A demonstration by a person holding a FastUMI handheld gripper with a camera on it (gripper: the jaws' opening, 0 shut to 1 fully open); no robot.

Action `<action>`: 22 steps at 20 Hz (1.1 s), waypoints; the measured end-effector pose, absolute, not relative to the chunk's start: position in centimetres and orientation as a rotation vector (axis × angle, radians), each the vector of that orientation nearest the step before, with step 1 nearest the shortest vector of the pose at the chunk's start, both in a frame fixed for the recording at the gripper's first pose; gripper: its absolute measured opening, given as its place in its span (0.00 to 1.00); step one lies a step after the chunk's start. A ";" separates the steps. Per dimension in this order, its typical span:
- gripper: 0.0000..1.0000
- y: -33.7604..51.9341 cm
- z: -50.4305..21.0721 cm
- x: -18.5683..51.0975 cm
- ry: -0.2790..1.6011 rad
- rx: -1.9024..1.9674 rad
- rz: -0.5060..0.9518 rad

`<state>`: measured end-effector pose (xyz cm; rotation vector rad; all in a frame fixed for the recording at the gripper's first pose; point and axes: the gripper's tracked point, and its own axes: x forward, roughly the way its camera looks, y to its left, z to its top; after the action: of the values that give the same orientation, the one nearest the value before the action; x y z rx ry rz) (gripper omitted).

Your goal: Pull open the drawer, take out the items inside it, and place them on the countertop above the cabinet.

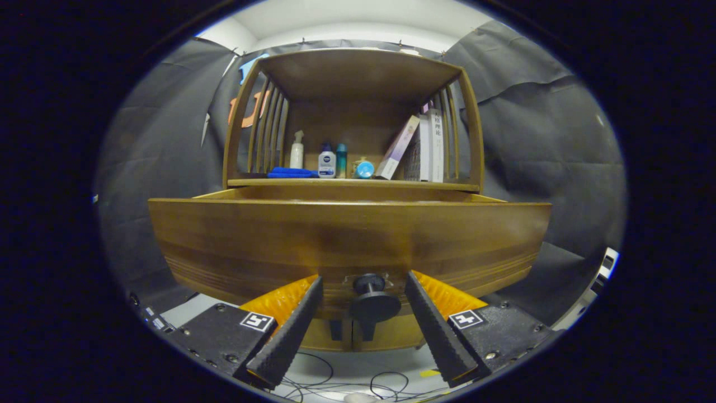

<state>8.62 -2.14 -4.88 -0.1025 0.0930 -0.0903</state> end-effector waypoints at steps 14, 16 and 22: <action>0.99 -1.8 -2.8 21.2 0.096 -0.095 -0.082; 0.99 -1.9 -2.7 22.7 0.095 -0.106 -0.080; 0.99 -2.0 -2.4 25.4 0.092 -0.105 -0.073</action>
<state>25.35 -1.95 -2.36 -0.1053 0.0924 -0.0730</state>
